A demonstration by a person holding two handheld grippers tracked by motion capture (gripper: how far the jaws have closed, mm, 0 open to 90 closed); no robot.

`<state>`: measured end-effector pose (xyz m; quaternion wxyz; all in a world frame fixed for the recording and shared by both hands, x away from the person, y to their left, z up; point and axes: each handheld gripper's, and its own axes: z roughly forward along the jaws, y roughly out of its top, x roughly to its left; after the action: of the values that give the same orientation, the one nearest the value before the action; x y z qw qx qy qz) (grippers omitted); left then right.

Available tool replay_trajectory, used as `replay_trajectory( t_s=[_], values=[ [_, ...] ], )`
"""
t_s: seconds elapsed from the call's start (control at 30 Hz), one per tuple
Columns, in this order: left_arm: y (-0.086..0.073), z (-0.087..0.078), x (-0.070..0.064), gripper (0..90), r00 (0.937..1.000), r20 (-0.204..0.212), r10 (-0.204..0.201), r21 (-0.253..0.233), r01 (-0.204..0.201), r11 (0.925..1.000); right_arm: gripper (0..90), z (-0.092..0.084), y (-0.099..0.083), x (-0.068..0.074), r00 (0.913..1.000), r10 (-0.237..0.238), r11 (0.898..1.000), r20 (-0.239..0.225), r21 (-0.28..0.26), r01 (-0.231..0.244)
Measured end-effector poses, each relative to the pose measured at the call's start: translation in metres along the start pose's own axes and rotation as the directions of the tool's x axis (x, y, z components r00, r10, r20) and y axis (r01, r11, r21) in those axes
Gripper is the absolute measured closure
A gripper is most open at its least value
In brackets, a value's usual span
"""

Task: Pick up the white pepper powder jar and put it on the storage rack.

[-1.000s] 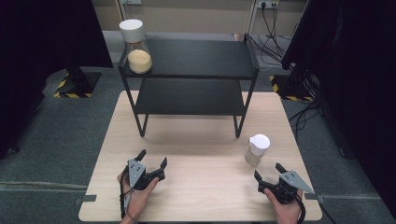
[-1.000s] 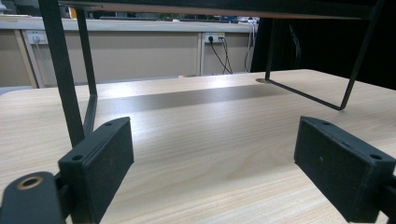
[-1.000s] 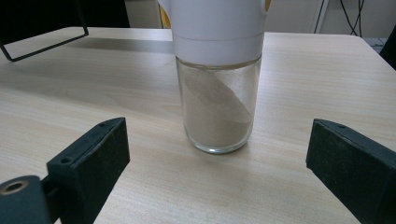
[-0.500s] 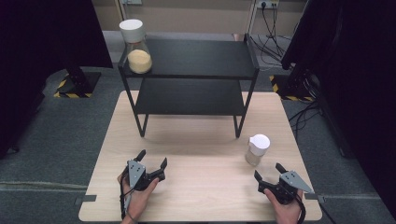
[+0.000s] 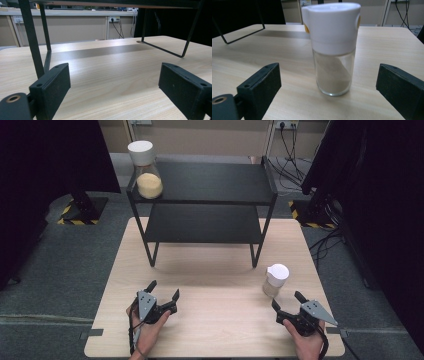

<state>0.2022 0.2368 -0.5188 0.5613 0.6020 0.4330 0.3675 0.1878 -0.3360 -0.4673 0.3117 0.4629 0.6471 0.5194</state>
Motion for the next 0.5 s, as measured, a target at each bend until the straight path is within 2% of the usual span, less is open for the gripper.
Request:
replay_trajectory(
  t_s=[0.13,0.5],
  values=[
    [0.000,0.000,0.000,9.9,1.0000,0.001,0.002,0.001,-0.002,1.0000,6.0,0.006,0.010,0.001,0.9999,-0.011,1.000,-0.008,0.003,0.011],
    [0.001,0.000,0.000,9.9,1.0000,0.002,0.002,0.004,-0.002,1.0000,9.7,0.039,0.035,-0.007,0.9992,-0.039,0.997,-0.003,0.070,0.039]
  ],
)
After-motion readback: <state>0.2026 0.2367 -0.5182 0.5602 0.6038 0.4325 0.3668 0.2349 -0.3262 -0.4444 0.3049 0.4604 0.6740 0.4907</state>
